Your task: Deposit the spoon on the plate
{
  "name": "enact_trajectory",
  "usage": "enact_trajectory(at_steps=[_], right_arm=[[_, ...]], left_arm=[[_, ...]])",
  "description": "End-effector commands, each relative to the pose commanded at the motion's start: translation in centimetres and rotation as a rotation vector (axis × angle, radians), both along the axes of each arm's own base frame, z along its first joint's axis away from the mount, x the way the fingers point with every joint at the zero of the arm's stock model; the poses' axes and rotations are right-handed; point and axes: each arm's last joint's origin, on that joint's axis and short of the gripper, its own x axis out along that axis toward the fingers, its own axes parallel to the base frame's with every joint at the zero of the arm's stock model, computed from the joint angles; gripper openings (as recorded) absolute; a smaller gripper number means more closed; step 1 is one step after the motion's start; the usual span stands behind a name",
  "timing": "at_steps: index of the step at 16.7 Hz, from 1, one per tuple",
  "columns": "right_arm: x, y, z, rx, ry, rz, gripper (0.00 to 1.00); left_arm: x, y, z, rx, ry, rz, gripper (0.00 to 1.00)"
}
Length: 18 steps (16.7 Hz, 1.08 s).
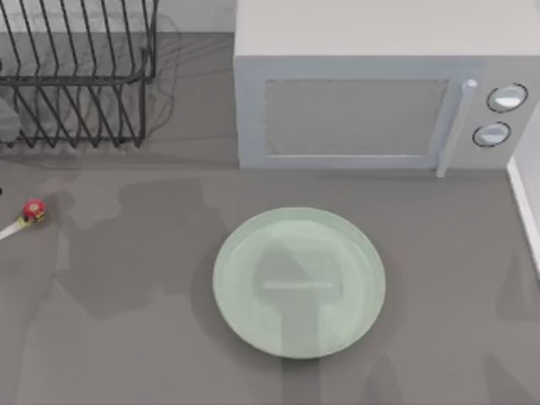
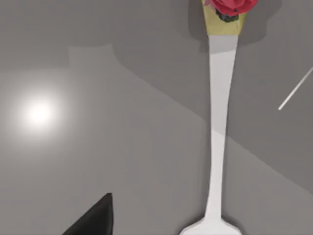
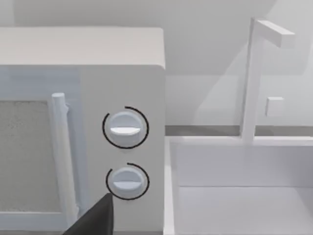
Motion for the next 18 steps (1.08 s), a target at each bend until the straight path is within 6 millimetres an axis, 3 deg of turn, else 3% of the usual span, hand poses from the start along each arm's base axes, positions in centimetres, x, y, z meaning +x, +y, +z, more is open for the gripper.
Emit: enact_trajectory(at_steps=[5, 13, 18], right_arm=[[0.0, 0.0, 0.0, 0.000, 0.000, 0.000, 1.00], [0.0, 0.0, 0.0, 0.000, 0.000, 0.000, 1.00], [0.0, 0.0, 0.0, 0.000, 0.000, 0.000, 1.00]], left_arm=[[0.0, -0.2, -0.6, 0.000, 0.002, -0.002, 1.00], [0.2, 0.0, -9.2, 0.001, -0.005, 0.000, 1.00], [0.0, 0.0, -10.0, 0.000, 0.000, 0.000, 1.00]])
